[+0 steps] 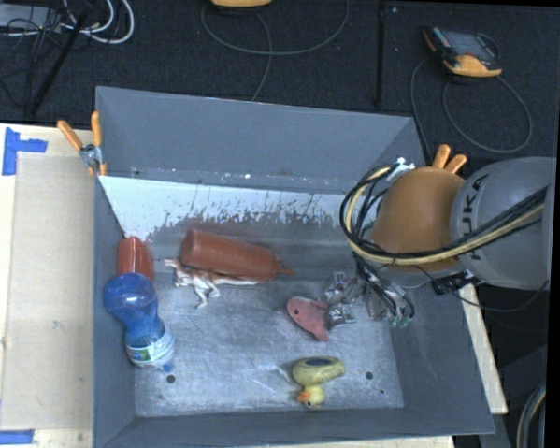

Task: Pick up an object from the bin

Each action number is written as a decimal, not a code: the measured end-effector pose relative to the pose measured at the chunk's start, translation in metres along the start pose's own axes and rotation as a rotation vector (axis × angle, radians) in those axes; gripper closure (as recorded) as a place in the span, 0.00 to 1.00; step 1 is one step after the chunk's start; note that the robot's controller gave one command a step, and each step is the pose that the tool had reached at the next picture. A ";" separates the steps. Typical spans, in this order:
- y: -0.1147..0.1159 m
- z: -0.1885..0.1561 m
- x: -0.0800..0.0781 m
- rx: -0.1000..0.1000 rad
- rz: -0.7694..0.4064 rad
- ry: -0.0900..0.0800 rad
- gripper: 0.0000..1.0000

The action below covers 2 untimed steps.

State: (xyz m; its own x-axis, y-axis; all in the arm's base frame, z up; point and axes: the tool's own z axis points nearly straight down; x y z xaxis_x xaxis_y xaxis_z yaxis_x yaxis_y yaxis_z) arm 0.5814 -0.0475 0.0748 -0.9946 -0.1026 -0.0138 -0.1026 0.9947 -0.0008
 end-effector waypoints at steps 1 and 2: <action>0.000 -0.002 0.001 0.000 0.000 0.003 1.00; 0.001 -0.011 0.002 -0.001 -0.001 0.013 1.00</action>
Offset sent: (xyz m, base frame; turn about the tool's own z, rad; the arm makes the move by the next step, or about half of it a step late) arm 0.0001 -0.0002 0.0381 0.0000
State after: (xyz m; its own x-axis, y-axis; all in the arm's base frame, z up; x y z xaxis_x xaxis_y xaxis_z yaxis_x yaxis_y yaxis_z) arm 0.5788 -0.0473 0.0861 -0.9946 -0.1035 -0.0006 -0.1035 0.9946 0.0007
